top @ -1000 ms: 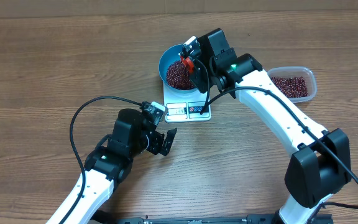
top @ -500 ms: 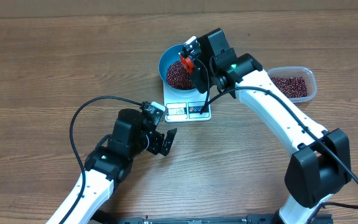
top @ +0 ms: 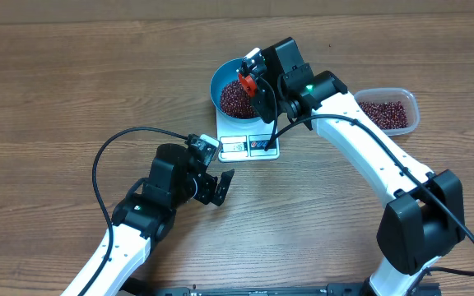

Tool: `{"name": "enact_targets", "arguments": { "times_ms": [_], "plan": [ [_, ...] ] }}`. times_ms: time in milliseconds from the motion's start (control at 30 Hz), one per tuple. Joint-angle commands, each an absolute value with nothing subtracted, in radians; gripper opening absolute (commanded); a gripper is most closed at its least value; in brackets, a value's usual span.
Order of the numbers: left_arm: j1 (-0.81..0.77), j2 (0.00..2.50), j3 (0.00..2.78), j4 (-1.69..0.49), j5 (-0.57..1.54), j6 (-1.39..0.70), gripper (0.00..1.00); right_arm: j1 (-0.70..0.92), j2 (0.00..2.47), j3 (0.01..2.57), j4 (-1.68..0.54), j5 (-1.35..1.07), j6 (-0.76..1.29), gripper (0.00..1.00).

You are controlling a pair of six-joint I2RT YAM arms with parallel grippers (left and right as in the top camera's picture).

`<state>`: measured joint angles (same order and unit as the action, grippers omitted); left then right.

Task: Scoop item into bowl and weigh 150g on scale
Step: 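Hold the red scoop tipped over the teal bowl, trickling beans in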

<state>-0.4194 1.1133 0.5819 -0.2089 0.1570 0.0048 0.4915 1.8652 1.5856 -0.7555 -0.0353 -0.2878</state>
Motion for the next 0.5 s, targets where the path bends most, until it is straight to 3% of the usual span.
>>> {"name": "enact_targets", "arguments": {
  "times_ms": [0,467],
  "plan": [
    [-0.425,1.118,0.586,-0.205,0.168,-0.003,1.0,0.493,1.825,1.618,-0.754,-0.019,-0.284,0.04],
    [-0.425,1.118,0.586,-0.205,0.168,-0.003,0.99,0.494,1.825,1.618,-0.749,0.017,-0.355,0.04]
  ]
}}
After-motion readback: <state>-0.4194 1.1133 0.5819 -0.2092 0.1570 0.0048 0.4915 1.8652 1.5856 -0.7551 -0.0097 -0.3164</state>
